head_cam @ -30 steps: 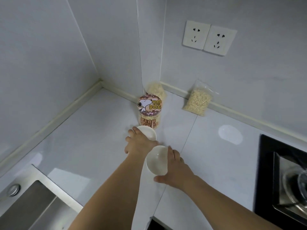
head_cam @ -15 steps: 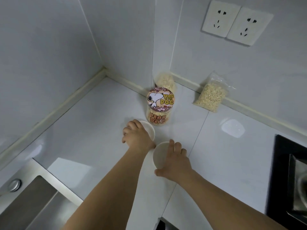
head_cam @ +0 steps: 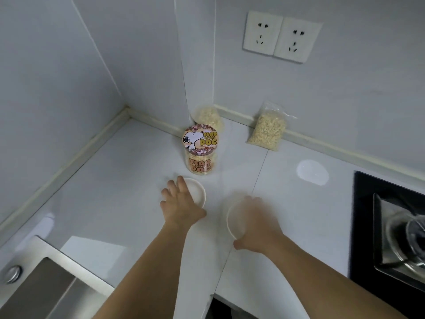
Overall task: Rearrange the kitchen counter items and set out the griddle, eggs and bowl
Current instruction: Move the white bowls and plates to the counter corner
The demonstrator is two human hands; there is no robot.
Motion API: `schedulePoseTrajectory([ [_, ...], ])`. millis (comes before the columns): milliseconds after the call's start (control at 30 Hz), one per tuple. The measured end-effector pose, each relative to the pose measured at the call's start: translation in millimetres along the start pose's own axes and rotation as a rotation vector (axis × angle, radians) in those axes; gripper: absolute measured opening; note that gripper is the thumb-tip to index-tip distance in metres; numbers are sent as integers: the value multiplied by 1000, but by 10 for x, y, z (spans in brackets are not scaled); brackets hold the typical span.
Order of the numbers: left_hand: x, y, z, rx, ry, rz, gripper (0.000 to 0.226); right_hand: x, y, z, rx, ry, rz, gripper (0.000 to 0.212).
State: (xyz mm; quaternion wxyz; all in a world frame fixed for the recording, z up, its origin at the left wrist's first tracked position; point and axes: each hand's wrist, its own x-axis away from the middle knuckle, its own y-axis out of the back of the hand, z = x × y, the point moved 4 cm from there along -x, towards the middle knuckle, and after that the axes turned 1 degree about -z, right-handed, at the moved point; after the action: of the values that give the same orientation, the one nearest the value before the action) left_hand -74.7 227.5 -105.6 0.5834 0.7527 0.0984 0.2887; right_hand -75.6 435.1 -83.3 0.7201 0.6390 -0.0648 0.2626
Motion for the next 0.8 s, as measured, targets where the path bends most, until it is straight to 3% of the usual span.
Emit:
schedulePoseTrajectory([
  [400, 1540, -2, -1718, -58, -431, -167, 120, 1480, 434, -1574, -39, -221, -278, 123],
  [800, 4064, -605, -3673, -138, -1029, -239, 120, 4144, 90, -3762, -160, -654, -509, 123],
])
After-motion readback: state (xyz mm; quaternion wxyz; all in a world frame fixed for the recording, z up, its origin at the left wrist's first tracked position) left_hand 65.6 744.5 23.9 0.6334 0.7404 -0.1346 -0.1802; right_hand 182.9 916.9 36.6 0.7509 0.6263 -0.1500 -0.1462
